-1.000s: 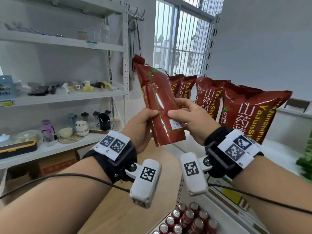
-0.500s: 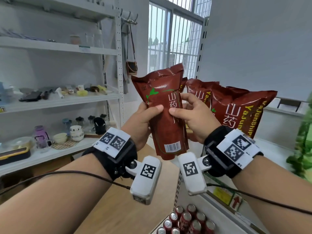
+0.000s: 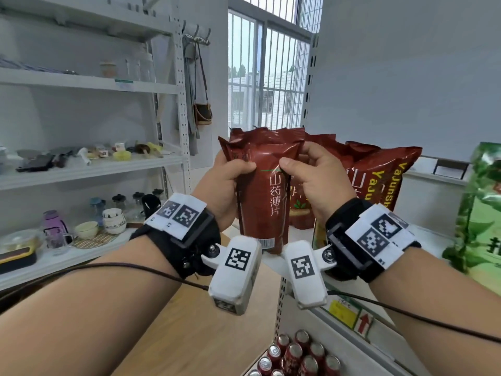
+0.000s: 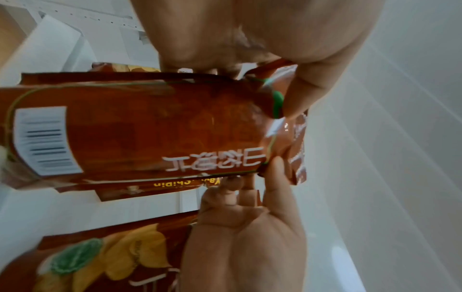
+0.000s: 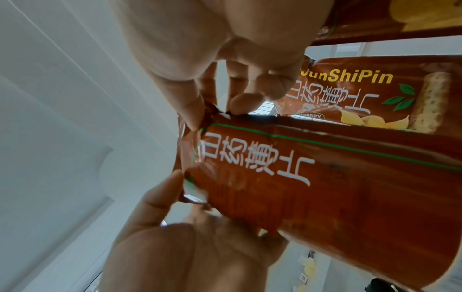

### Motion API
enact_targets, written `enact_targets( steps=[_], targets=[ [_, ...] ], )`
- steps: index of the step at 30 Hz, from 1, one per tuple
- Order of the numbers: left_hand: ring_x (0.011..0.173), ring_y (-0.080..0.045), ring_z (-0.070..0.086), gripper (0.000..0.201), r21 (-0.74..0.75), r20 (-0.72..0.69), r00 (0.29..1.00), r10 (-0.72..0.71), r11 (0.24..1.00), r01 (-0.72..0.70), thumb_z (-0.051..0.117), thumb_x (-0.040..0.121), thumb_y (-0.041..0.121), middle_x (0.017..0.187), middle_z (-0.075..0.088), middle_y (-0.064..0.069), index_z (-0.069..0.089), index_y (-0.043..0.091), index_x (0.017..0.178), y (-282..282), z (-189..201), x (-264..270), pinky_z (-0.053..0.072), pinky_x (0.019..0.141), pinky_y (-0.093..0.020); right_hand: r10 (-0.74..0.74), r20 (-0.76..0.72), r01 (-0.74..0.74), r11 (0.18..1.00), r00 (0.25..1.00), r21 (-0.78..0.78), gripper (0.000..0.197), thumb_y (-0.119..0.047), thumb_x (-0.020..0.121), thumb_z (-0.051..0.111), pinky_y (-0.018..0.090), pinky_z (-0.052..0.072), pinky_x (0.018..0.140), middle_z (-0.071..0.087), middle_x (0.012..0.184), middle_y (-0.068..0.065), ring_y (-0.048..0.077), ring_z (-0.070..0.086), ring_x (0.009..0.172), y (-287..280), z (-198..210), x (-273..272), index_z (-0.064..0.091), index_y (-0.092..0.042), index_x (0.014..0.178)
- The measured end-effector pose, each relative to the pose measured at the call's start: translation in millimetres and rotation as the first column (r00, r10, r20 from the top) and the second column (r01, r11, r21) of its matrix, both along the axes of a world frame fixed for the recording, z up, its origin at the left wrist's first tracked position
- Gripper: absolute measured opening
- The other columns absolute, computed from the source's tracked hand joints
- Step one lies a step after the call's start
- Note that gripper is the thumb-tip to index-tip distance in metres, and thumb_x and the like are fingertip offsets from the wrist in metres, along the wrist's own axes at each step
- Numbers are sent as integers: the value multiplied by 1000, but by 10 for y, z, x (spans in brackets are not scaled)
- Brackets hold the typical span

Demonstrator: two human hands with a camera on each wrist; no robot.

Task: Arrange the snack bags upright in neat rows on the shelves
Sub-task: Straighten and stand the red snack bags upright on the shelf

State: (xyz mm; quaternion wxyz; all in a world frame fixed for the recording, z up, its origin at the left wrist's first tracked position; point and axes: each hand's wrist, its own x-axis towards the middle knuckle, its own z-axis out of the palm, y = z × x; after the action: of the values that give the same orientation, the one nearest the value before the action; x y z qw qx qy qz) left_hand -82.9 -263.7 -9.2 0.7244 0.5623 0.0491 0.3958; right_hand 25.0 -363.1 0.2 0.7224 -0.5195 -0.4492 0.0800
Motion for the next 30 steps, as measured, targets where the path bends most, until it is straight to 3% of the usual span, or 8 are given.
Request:
enact_targets(
  steps=[3, 7, 9, 14, 19, 25, 28, 30],
  targets=[
    [55, -10, 66, 19, -110, 12, 1000, -10, 994, 11, 47, 95, 23, 66, 70, 2, 63, 12, 95, 0, 64, 17, 51, 47, -21, -24, 42, 26, 999, 999, -41, 17, -8, 86, 62, 16, 47, 54, 66, 76, -7, 3, 63, 61, -25, -18, -22, 64, -24, 82],
    [81, -24, 72, 50, -207, 9, 997, -80, 975, 80, 40, 97, 46, 95, 74, -13, 71, 7, 96, 11, 81, 26, 59, 64, -35, -52, -10, 51, 995, 999, -88, 25, -27, 95, 52, 15, 38, 38, 56, 66, -4, 7, 50, 46, -26, 2, -58, 60, -24, 71],
    [81, -25, 73, 57, -229, 28, 996, -87, 969, 91, 36, 98, 49, 94, 74, -13, 74, 9, 87, 8, 66, 30, 59, 63, -35, -57, -52, 52, 995, 997, -86, 28, -28, 96, 49, 15, 37, 37, 57, 60, -9, 7, 48, 44, -28, 17, -68, 59, -23, 71],
    [76, -22, 73, 50, -225, 33, 997, -67, 972, 73, 33, 100, 45, 89, 75, -12, 67, 9, 95, -23, 51, 22, 58, 58, -32, -46, -65, 42, 997, 997, -67, 28, -26, 98, 47, 15, 38, 36, 59, 59, -12, 5, 48, 42, -41, 9, -77, 60, -23, 73],
    [77, -21, 72, 44, -163, 34, 996, -82, 983, 87, 38, 99, 42, 91, 75, -11, 67, 9, 96, -56, 69, -26, 60, 67, -34, -82, -63, 78, 995, 995, -61, 27, -27, 97, 48, 15, 38, 36, 59, 69, -5, 5, 50, 44, -23, 2, -44, 62, -25, 74],
    [83, -28, 59, 44, -19, -119, 989, -83, 997, 81, 34, 85, 1, 98, 59, -19, 49, -6, 126, -51, -28, -90, 56, 61, -27, -143, -97, 139, 989, 985, -40, 23, -29, 96, 50, 14, 40, 38, 61, 66, -13, 4, 54, 46, 4, -14, -16, 62, -27, 77],
    [68, -15, 61, 26, -6, -153, 987, 50, 999, -52, 40, 87, 1, 77, 66, -2, 57, 5, 107, -24, -45, -97, 51, 56, -22, -137, -122, 132, 990, 983, -52, 6, -25, 91, 59, 14, 43, 44, 59, 82, -8, 7, 61, 62, 12, -60, -30, 54, -28, 93],
    [60, -9, 63, 17, -3, -137, 983, 120, 993, -122, 48, 91, 7, 71, 66, 6, 56, 13, 104, -5, -55, -87, 48, 62, -25, -154, -58, 147, 983, 986, -109, 22, -28, 83, 68, 18, 47, 57, 56, 89, -5, 10, 62, 78, 19, -128, -70, 49, -25, 94]
  ],
)
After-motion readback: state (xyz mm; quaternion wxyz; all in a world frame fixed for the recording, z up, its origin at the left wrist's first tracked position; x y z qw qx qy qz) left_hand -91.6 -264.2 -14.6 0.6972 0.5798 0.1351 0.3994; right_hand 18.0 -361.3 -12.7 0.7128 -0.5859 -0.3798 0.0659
